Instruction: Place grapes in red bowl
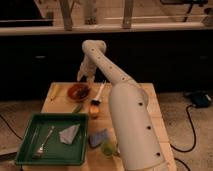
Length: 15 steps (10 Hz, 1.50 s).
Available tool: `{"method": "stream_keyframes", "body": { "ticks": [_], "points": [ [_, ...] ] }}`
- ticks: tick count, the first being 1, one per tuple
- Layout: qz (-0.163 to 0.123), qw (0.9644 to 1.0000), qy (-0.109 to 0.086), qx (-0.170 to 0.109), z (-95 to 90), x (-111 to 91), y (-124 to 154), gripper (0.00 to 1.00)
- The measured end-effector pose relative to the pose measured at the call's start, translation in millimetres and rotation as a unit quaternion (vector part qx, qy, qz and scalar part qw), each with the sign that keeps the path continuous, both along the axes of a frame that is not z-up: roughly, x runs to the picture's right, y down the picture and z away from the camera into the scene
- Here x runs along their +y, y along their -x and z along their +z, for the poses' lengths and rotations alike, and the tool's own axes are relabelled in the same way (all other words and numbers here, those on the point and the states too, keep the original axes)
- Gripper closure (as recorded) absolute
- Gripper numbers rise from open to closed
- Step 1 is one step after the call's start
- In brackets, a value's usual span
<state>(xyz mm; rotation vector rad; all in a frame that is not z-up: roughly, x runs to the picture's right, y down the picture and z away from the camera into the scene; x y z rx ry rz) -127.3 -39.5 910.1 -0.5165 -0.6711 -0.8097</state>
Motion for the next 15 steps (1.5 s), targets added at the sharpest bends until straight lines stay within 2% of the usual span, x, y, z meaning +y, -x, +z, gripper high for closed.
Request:
{"method": "stream_keyframes", "body": {
  "ticks": [6, 12, 15],
  "points": [
    [-0.008, 1.0, 0.004, -0.002, -0.3, 1.8, -0.3, 0.2],
    [-0.016, 0.9996, -0.017, -0.017, -3.4, 5.6, -3.7, 0.2],
    [-0.015, 0.9996, -0.018, -0.016, -3.5, 5.3, -4.8, 0.2]
  ]
}}
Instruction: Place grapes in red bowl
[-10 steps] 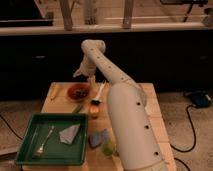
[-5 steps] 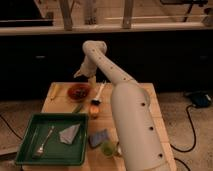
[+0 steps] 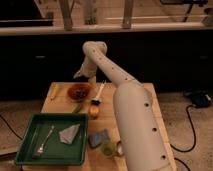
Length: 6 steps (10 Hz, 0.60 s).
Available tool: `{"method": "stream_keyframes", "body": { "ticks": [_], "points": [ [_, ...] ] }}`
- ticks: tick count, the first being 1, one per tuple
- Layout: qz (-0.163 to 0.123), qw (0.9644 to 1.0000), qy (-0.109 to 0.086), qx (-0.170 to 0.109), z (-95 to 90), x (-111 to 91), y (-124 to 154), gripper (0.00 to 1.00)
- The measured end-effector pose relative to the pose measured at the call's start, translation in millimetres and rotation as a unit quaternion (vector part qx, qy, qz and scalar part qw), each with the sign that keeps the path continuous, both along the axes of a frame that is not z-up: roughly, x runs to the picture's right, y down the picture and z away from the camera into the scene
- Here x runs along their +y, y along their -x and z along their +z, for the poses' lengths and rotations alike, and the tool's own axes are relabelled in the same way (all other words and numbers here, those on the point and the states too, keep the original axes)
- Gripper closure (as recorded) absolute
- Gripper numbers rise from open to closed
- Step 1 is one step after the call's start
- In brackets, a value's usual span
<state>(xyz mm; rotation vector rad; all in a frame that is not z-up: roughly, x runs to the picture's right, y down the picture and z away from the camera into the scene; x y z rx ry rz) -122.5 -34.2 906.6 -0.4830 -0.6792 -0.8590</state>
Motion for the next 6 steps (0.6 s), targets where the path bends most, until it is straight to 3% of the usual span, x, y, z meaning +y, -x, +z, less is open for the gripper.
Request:
{"method": "stream_keyframes", "body": {
  "ticks": [6],
  "points": [
    [0.001, 1.0, 0.0, -0.001, -0.4, -0.2, 1.0, 0.2]
  ]
}}
